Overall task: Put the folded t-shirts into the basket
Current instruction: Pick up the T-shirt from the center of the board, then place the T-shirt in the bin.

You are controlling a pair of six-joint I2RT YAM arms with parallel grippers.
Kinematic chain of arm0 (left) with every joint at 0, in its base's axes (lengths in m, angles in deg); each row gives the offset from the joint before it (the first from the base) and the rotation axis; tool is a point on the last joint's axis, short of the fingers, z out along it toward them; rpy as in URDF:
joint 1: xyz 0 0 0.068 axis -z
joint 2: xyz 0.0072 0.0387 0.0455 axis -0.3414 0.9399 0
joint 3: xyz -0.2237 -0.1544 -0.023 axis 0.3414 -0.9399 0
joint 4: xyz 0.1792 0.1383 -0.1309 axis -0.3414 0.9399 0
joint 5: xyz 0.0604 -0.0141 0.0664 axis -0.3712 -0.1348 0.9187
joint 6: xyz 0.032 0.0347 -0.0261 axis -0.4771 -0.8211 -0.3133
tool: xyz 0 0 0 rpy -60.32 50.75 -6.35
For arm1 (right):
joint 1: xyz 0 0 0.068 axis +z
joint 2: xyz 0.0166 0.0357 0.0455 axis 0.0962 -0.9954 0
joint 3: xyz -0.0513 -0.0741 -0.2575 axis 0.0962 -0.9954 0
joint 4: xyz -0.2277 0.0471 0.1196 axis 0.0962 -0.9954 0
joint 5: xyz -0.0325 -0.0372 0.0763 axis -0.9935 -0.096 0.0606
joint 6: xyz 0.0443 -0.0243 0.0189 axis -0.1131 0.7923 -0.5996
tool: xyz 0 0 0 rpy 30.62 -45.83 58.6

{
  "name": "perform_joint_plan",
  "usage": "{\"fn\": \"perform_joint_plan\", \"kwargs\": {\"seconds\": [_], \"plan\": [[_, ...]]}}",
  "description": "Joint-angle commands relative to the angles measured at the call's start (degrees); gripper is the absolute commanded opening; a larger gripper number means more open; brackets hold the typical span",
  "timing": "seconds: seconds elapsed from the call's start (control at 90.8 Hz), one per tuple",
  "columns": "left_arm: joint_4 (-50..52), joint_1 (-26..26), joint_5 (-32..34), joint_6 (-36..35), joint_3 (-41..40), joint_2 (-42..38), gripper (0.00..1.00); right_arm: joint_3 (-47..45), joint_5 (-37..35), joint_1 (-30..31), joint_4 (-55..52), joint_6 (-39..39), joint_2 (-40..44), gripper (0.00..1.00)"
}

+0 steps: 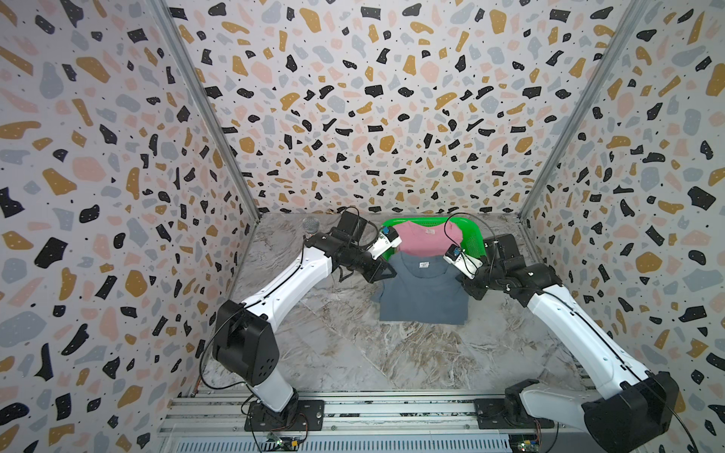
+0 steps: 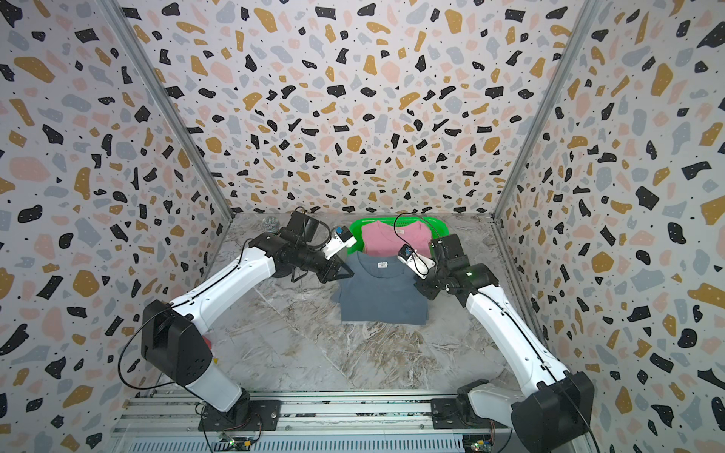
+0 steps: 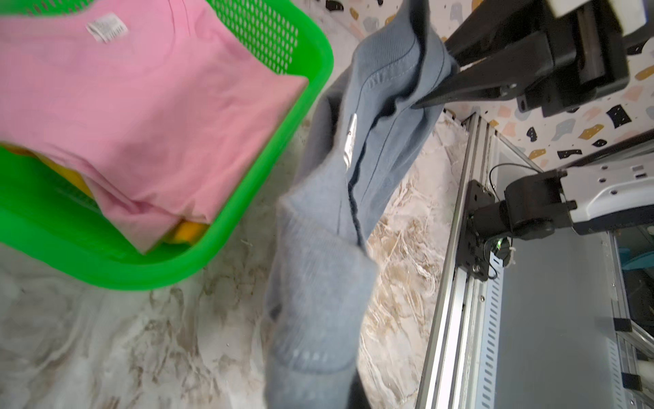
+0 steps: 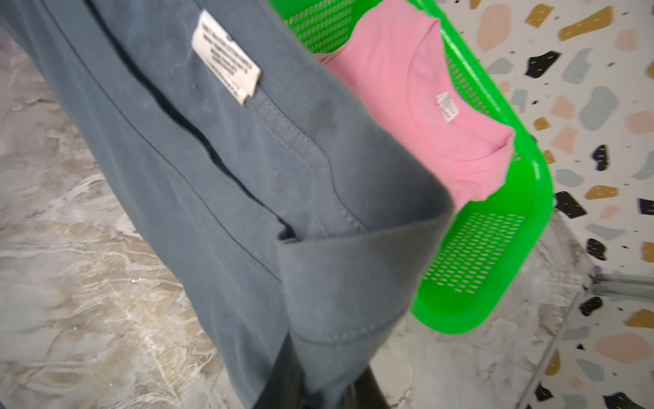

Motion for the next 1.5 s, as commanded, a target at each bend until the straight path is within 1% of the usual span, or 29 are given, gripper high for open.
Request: {"fn": "perform_joint_plan", "kwargs": {"seconds": [0.0,0.121,0.231,0.407,0.606,0.859,0.98,1.079,1.266,1.431,1.486], "plan": [[-1.22,-0.01,-0.98,1.66,6.16,3.34,0.0,6.08,-4.71,-0.99,-1.59,0.57,-0.35,0.0],[-1.52,-0.01,-0.22,3.18,13.2,8.06,0.0,11.09,-7.28,-2.4,-1.83,0.42,-3.45,0.0],[-1.54,0.03,-0.24,4.93,20.65,12.73,0.0,16.25,-7.86,-4.14,-2.39,-0.13,-6.9,0.0],[-1.12,0.01,1.58,6.48,32.06,21.37,0.0,24.63,-8.12,-7.24,-4.06,-0.69,-14.44,0.0],[0.43,-0.58,4.04,6.89,41.52,30.98,0.0,29.22,-8.11,-9.32,-3.78,-1.81,-22.87,0.0],[-0.46,-2.42,8.55,8.25,54.5,42.59,0.0,33.22,-9.21,-10.12,0.74,-3.39,-34.4,0.0],[-2.13,-3.25,10.01,8.71,58.19,46.78,0.0,35.81,-9.27,-10.12,1.96,-4.24,-39.6,0.0],[-3.19,-3.67,10.91,8.67,59.66,49.41,0.0,38.84,-9.85,-10.12,2.11,-4.25,-43.89,0.0],[-4.17,-3.64,11.79,8.75,60.3,52.65,0.0,44.21,-13.58,-10.16,2.3,-2.1,-50.92,0.0],[-3.95,-3.69,12.38,9.11,60.24,54.26,0.0,46.99,-15.73,-10.47,2.27,-0.25,-54.35,0.0],[-3.83,-3.7,13.27,8.94,59.92,54.45,0.01,47.63,-16.41,-10.47,2.26,0.38,-55.22,0.04]]}}
